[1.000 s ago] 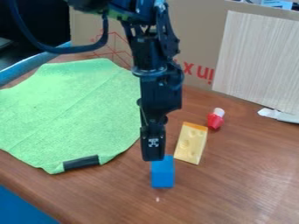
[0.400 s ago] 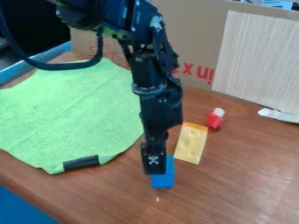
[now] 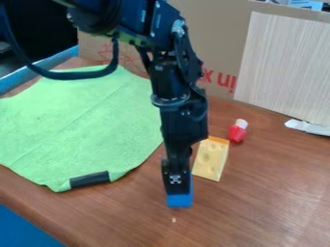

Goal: Move the blue figure on the top of the cloth

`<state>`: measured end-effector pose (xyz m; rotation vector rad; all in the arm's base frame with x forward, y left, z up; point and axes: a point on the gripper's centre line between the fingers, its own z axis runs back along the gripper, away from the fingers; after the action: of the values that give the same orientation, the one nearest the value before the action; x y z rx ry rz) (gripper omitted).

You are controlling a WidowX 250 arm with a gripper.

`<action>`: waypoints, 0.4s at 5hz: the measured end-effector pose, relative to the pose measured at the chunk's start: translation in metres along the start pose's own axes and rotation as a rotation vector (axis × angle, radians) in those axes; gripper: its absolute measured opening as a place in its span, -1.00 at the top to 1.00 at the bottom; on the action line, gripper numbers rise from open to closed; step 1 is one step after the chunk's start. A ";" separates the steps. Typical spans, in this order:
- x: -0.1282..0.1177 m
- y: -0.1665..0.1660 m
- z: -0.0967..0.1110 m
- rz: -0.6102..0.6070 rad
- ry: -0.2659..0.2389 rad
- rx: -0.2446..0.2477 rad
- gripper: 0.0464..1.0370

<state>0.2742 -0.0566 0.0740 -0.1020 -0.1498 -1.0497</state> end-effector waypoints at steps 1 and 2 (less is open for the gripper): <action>0.005 -0.001 -0.006 -0.003 -0.002 0.008 -0.92; 0.006 0.002 -0.012 0.011 0.003 0.028 -0.89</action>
<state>0.2795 -0.0624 0.0634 -0.0759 -0.1614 -1.0369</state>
